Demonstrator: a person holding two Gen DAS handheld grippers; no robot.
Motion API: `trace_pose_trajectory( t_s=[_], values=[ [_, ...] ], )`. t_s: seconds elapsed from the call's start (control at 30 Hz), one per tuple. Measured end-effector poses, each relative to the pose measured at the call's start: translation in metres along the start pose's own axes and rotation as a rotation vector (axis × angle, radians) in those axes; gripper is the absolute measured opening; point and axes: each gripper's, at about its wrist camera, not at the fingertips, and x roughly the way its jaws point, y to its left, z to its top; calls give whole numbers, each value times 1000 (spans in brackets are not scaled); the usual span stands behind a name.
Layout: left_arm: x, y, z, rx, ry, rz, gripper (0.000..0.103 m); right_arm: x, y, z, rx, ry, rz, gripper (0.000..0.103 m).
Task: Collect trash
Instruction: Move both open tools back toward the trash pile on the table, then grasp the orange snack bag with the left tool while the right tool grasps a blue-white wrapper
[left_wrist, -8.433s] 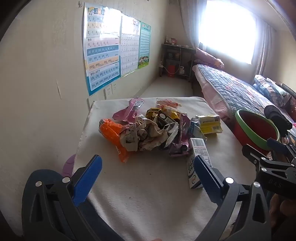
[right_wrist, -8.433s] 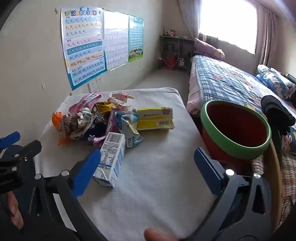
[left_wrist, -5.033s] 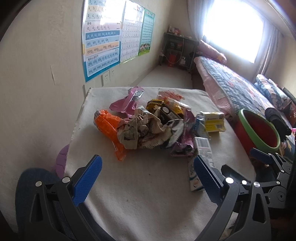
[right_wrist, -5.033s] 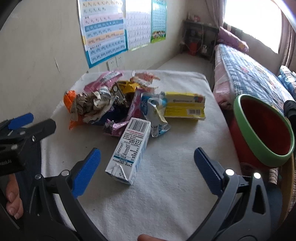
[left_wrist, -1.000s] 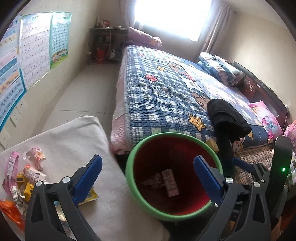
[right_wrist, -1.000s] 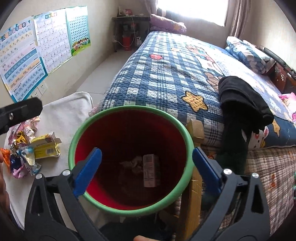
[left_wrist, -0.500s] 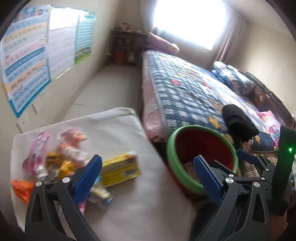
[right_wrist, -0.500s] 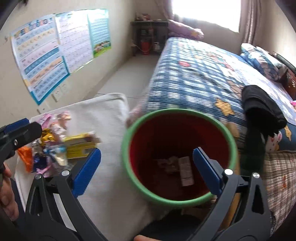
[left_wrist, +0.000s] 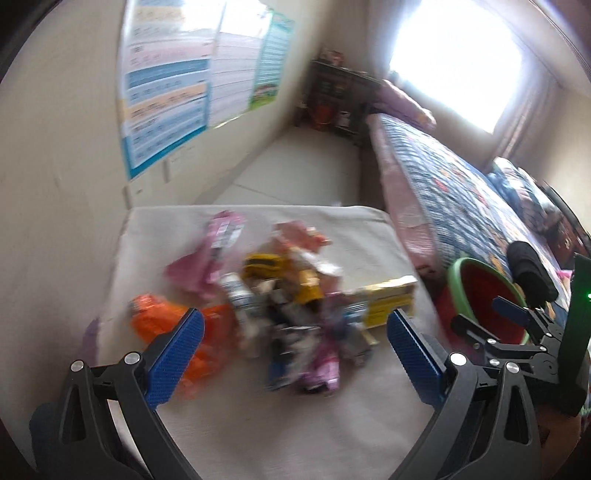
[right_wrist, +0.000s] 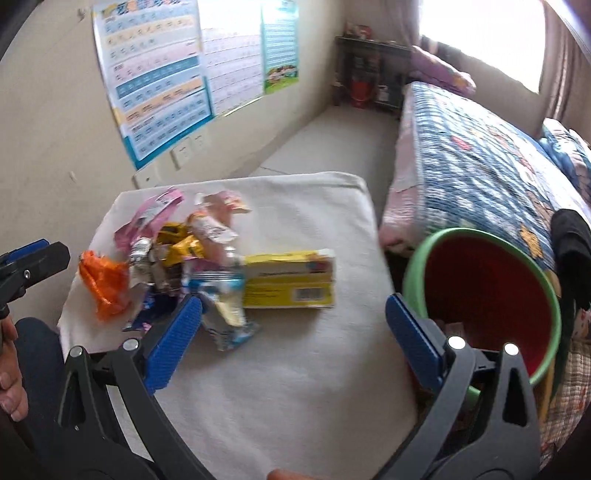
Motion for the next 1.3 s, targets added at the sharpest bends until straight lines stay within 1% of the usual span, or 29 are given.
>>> trace_pose_trajectory(
  t_s=[0.07,0.23,0.37,0.53,0.7,0.83,0.97,1.03,1.1,1.17,1.2,1.23,1.27,1.3],
  values=[
    [0,19,-4,-20,3,22,95,5,11,0,-13,9,11,98],
    [2,48,-14,-57,24,62,95,18,26,-3,-32,35,35,98],
    [12,74,-26,-111,60,97,95,30,36,-8,-46,52,37,98],
    [28,95,-36,-178,104,119,95,50,48,-14,-82,90,30,98],
    [53,118,-43,-268,169,109,95,67,57,-19,-91,119,33,98],
    [71,127,-45,-312,203,105,95,78,63,-21,-102,134,31,96],
    [85,130,-44,-330,222,98,94,89,68,-21,-108,151,36,89],
    [93,129,-43,-324,232,111,93,94,70,-21,-110,160,39,85],
    [99,128,-42,-326,241,109,87,99,71,-22,-107,174,36,81],
    [106,126,-42,-326,249,103,82,103,70,-23,-99,183,40,70],
    [108,124,-42,-320,249,101,78,105,70,-23,-98,188,42,65],
    [110,122,-43,-311,249,100,72,107,69,-23,-97,196,49,55],
    [111,121,-43,-303,249,100,70,109,69,-24,-94,205,56,45],
    [112,119,-44,-291,248,103,64,110,68,-24,-91,213,62,42]
  ],
)
